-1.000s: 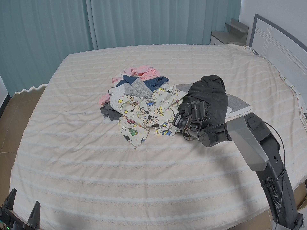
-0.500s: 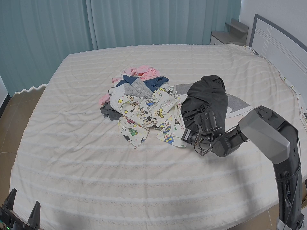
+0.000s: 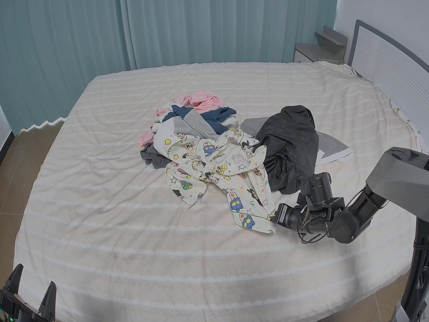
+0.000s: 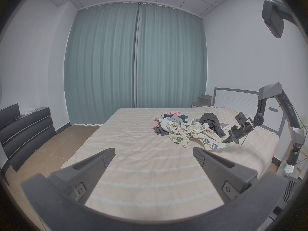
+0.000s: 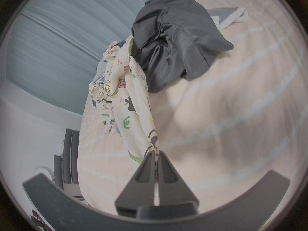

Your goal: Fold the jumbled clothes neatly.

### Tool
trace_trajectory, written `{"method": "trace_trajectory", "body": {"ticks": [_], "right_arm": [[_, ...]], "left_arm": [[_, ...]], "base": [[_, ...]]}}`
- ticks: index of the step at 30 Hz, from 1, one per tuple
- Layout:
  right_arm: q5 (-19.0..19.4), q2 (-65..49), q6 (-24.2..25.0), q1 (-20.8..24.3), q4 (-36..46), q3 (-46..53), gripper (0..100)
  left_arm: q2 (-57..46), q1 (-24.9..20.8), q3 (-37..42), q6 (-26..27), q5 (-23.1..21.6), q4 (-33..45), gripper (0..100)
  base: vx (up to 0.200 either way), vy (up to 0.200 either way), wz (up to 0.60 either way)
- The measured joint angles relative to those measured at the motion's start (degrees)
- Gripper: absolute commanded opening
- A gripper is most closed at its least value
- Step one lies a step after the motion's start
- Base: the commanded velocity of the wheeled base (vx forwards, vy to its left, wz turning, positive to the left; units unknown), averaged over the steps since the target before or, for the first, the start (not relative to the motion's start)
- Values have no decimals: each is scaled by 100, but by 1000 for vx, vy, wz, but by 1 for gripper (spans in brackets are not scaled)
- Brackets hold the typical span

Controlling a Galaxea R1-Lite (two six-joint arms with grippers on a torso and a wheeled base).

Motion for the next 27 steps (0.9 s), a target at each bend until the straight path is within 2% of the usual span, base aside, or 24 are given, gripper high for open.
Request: {"method": "trace_trajectory", "body": {"ticks": [6, 7, 16, 22, 27], "right_arm": [[236, -180, -33, -55, -66, 393, 0], [252, -172, -38, -57, -73, 412, 100], [277, -80, -74, -44, -132, 412, 100], [235, 173, -129, -66, -697, 235, 100], [201, 433, -315, -145, -851, -99, 100]], "left_arm": [[0, 0, 0, 0, 2, 0, 100], [0, 0, 0, 0, 2, 0, 100], [0, 0, 0, -2, 2, 0, 100], [0, 0, 0, 0, 2, 0, 100], [0, 0, 0, -2, 2, 0, 100]], "base": [[0, 0, 0], [0, 0, 0], [0, 0, 0], [0, 0, 0], [0, 0, 0]]}}
